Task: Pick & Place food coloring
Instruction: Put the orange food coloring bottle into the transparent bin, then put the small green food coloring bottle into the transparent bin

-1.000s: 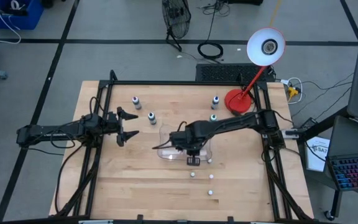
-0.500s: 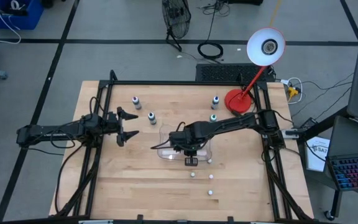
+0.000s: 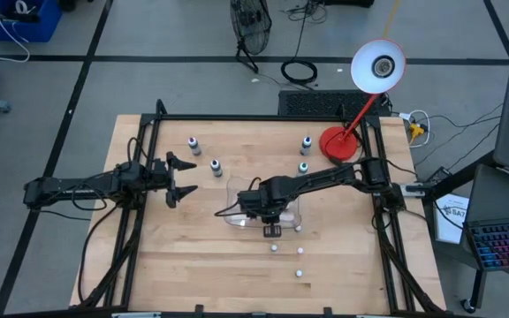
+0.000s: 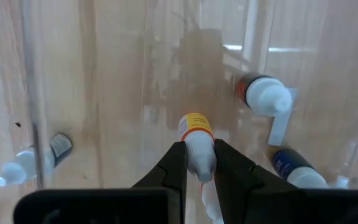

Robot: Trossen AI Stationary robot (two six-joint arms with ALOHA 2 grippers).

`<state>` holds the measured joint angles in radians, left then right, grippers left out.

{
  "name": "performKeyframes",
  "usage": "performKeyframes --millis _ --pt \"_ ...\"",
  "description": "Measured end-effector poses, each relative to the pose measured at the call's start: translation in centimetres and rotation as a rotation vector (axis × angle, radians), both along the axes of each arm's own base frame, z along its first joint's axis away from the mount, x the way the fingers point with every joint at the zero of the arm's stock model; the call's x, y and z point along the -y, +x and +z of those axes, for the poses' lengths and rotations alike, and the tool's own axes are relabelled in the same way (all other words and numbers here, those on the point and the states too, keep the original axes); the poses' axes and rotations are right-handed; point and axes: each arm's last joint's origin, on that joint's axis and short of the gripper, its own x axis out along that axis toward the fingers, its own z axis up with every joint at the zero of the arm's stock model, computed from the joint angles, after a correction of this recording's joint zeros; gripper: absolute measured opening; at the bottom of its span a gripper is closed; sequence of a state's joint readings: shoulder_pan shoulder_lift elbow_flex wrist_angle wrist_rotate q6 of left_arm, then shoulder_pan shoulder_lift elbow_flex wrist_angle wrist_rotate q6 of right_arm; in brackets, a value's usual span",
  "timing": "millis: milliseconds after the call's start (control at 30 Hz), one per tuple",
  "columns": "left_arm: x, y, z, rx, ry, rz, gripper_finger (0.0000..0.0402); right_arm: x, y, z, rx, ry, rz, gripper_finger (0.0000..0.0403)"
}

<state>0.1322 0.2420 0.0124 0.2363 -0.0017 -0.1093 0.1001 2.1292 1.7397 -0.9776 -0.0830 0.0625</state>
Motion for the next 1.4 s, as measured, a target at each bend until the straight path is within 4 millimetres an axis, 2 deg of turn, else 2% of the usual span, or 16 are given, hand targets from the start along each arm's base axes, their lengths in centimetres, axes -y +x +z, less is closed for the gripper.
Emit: performKeyframes --millis 167,333,433,633,767,967,1133,1267,1400 --pt "0.0 0.0 0.0 0.0 0.0 0.0 0.0379 0.0 0.1 0.0 0.012 0.002 -0.003 0.0049" --pt "0.0 0.0 0.0 0.0 0.0 0.0 0.0379 -0.2 0.1 0.0 0.006 0.004 -0.025 0.0122" --pt "0.0 0.0 0.0 0.0 0.0 0.0 0.0379 -0.3 0.1 0.0 0.004 0.006 -0.039 0.0151" --pt "0.0 0.0 0.0 0.0 0.0 0.0 0.0379 -0.2 -0.2 1.6 0.045 0.016 -0.078 0.0168" --pt "0.0 0.0 0.0 0.0 0.0 0.0 0.0379 -0.2 -0.8 3.9 0.097 0.027 -0.111 0.0164" --pt "0.0 0.0 0.0 0.0 0.0 0.0 0.0379 -0.5 -3.1 8.2 0.131 0.067 -0.251 0.0155" --pt "0.0 0.0 0.0 0.0 0.0 0.0 0.0379 -2.1 -6.2 11.0 0.06 0.089 -0.388 0.0155" --pt "0.0 0.0 0.0 0.0 0.0 0.0 0.0379 -4.0 -8.6 11.4 0.025 0.099 -0.462 0.0155" --pt "0.0 0.0 0.0 0.0 0.0 0.0 0.0379 -6.3 -10.7 10.0 0.014 0.123 -0.502 0.0155"
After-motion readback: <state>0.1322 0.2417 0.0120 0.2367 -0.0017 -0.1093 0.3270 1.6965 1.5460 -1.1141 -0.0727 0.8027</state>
